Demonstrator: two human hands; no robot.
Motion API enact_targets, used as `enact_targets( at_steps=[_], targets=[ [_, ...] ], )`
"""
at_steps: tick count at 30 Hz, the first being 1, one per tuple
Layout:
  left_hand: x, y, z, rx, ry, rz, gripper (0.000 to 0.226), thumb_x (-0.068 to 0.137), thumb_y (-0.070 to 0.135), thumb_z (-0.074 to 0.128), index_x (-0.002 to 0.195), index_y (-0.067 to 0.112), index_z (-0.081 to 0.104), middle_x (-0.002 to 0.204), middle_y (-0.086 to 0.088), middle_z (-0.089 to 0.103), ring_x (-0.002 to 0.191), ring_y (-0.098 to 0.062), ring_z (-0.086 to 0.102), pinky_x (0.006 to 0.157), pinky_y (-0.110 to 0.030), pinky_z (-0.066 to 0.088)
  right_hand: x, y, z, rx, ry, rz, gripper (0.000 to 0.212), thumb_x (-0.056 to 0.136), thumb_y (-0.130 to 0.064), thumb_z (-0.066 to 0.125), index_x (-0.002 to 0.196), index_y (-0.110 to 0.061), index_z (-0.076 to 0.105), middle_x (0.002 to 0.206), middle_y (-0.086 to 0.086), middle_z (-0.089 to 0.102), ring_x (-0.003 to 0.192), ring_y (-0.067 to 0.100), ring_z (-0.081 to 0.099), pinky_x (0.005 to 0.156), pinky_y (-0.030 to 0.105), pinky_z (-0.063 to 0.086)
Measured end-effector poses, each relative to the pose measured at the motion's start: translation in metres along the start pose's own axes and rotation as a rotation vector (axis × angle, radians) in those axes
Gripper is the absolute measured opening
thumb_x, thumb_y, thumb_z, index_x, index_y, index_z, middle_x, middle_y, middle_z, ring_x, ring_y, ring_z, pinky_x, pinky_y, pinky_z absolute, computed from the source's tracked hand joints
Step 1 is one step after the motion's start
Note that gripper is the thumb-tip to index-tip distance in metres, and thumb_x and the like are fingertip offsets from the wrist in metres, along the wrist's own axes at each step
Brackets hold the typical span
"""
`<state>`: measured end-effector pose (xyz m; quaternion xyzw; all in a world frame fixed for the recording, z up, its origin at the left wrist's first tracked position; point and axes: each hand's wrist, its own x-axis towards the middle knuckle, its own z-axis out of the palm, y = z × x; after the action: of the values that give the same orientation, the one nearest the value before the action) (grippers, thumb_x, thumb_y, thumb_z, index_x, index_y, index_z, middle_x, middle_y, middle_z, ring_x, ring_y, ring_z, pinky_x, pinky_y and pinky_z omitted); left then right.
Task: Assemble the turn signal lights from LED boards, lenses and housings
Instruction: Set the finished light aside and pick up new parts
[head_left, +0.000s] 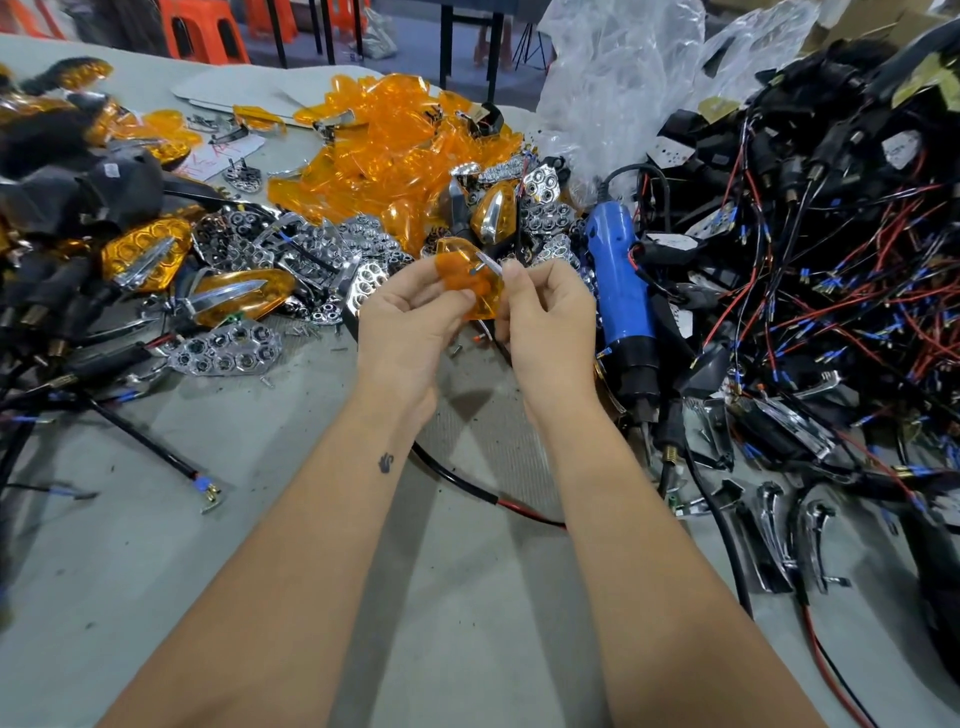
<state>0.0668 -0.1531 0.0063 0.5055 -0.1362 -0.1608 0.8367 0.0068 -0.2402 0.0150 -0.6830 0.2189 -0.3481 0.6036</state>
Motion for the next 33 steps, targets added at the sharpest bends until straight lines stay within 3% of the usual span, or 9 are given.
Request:
enact_targets(
  at_steps=[6,10,13,19,24,26,29,31,33],
  targets=[
    [0.0024,0.0029,-0.0024,-0.080,0.035,-0.008,0.012,0.089,-0.001,0.065,0.096,0.007,0.070,0.083,-0.003,0.075,0.074,-0.012,0.071,0.076,-0.025,0.058,-0.0051,0.0007,0.0061,0.076,-0.053,-0.050,0.013,0.096,-0.012,0.063,0.085,-0.016,0.057,0.084,0.004,0.062,0.075,0.009,0.059,0.068,0.022,0.052],
    [0.0030,0.0063,-0.0026,-0.129,0.023,-0.034,0.013,0.091,0.010,0.065,0.079,0.015,0.069,0.076,-0.001,0.072,0.071,-0.013,0.067,0.072,-0.025,0.057,-0.0054,0.0012,0.0064,0.060,-0.084,-0.073,0.012,0.096,-0.012,0.063,0.086,-0.015,0.057,0.085,0.003,0.063,0.075,0.007,0.059,0.069,0.022,0.052],
    [0.0024,0.0067,-0.0032,-0.136,-0.040,-0.010,0.007,0.081,0.009,0.072,0.087,0.010,0.068,0.076,0.001,0.070,0.068,-0.011,0.065,0.065,-0.022,0.054,-0.0055,0.0005,0.0070,0.003,-0.114,-0.128,0.016,0.096,-0.010,0.063,0.083,-0.013,0.055,0.080,0.002,0.061,0.073,0.007,0.057,0.068,0.025,0.051],
    [0.0028,0.0063,-0.0079,-0.123,-0.102,0.004,0.014,0.077,0.016,0.070,0.090,0.011,0.068,0.083,-0.001,0.071,0.078,-0.015,0.068,0.071,-0.025,0.056,-0.0058,0.0008,0.0059,-0.059,-0.102,-0.230,0.016,0.096,-0.010,0.063,0.083,-0.005,0.054,0.077,0.002,0.057,0.072,0.009,0.051,0.068,0.031,0.048],
    [0.0017,0.0038,-0.0048,-0.168,-0.059,-0.007,0.008,0.087,0.005,0.064,0.092,0.009,0.069,0.079,0.002,0.073,0.074,-0.011,0.068,0.070,-0.023,0.055,-0.0064,0.0010,0.0049,-0.122,-0.117,-0.277,0.019,0.095,-0.010,0.063,0.080,-0.006,0.052,0.070,-0.022,0.055,0.068,-0.004,0.047,0.064,0.012,0.041],
    [0.0024,0.0035,-0.0051,-0.177,-0.045,-0.015,0.010,0.088,0.004,0.063,0.094,0.009,0.069,0.079,0.002,0.073,0.074,-0.011,0.067,0.071,-0.023,0.055,-0.0062,0.0008,0.0047,-0.102,-0.130,-0.246,0.020,0.095,-0.011,0.065,0.079,-0.013,0.053,0.071,-0.022,0.056,0.069,-0.003,0.049,0.067,0.019,0.045],
    [0.0026,0.0050,-0.0066,-0.184,-0.061,-0.024,0.009,0.086,0.008,0.064,0.094,0.011,0.069,0.078,0.003,0.072,0.074,-0.011,0.066,0.069,-0.022,0.055,-0.0049,0.0002,0.0037,-0.046,-0.170,-0.194,0.020,0.095,-0.013,0.065,0.079,-0.018,0.054,0.075,-0.008,0.058,0.074,0.011,0.054,0.072,0.040,0.050],
    [0.0024,0.0057,-0.0068,-0.176,-0.067,-0.026,0.008,0.085,0.010,0.065,0.093,0.012,0.068,0.077,0.004,0.070,0.071,-0.009,0.065,0.065,-0.021,0.053,-0.0052,-0.0003,0.0031,-0.003,-0.189,-0.177,0.020,0.095,-0.012,0.065,0.079,-0.018,0.054,0.075,-0.001,0.058,0.073,0.016,0.055,0.070,0.042,0.050],
    [0.0024,0.0059,-0.0060,-0.177,-0.076,-0.031,0.005,0.088,0.011,0.064,0.091,0.013,0.067,0.073,0.007,0.069,0.068,-0.007,0.064,0.063,-0.019,0.052,-0.0058,-0.0006,0.0025,0.043,-0.215,-0.170,0.019,0.095,-0.010,0.064,0.081,-0.018,0.055,0.071,-0.006,0.060,0.069,0.011,0.057,0.068,0.034,0.049]
  ],
)
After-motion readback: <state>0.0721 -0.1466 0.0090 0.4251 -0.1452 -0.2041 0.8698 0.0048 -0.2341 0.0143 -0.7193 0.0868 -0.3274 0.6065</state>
